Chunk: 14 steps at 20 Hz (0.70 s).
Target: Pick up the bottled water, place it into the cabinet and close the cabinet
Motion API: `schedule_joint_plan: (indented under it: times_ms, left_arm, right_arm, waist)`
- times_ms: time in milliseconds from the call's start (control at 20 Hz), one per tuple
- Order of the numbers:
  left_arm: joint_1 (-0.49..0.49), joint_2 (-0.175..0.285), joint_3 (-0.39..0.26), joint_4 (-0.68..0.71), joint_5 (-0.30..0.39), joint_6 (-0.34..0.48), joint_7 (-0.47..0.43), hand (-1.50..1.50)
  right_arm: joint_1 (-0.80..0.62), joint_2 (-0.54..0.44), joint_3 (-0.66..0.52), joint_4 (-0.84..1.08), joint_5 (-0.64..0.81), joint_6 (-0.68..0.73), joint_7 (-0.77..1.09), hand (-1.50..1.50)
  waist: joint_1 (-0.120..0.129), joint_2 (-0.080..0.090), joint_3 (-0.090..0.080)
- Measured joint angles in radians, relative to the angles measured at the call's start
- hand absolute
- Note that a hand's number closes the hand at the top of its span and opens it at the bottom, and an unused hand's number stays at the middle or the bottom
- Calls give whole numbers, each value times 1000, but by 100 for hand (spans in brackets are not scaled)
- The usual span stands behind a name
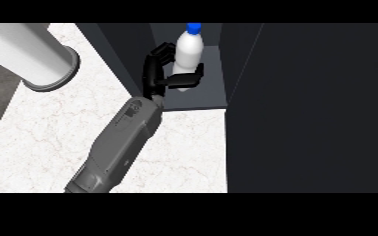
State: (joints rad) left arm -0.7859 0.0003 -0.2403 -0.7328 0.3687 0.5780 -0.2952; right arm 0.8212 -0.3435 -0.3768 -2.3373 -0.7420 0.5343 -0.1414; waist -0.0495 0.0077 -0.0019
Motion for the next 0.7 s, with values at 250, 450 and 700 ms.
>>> schedule_joint_plan:
  times_ms: [250,450,700]
  left_arm:
    - [-92,0,32,143,28,4,-71,150]
    - [-165,0,47,242,27,22,-108,150]
    - [-243,0,49,359,21,47,-134,-150]
  right_arm:
    - [0,4,3,4,-11,15,-3,-150]
    - [-5,-2,-1,6,-20,21,-2,-150]
    - [-28,-14,-3,11,-29,20,4,-150]
  waist:
    - [-6,3,0]
    - [-9,5,0]
    - [-17,9,0]
